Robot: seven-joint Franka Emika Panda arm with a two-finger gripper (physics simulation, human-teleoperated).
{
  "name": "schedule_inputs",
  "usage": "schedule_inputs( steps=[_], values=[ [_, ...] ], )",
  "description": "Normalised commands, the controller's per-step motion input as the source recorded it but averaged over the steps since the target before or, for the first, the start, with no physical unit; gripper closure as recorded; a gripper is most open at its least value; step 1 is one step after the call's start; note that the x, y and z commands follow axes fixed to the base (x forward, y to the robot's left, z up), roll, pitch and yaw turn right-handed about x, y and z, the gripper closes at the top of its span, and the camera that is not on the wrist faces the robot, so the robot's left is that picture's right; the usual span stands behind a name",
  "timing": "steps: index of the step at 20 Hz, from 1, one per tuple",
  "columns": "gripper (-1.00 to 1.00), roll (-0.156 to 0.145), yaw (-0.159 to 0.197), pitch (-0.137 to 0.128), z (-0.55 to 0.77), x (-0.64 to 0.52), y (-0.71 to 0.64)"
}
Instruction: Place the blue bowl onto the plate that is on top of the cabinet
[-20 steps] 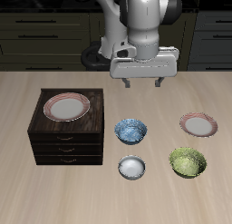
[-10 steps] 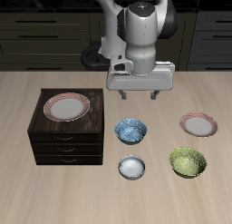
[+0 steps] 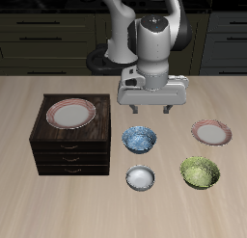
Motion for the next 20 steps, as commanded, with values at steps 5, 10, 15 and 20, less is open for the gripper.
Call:
schedule_inputs(
  steps=[5, 10, 15, 20],
  values=[
    [-1.00, -0.001, 0.013, 0.018, -0.26, 0.02, 0.09],
    [-1.00, 0.008, 0.008, 0.028, -0.32, 0.01, 0.14],
    [-1.00, 0.003, 0.010, 0.021, -0.22, 0.02, 0.04],
    [-1.00, -0.015, 0.000, 0.028, -0.26, 0.05, -0.04]
  ],
)
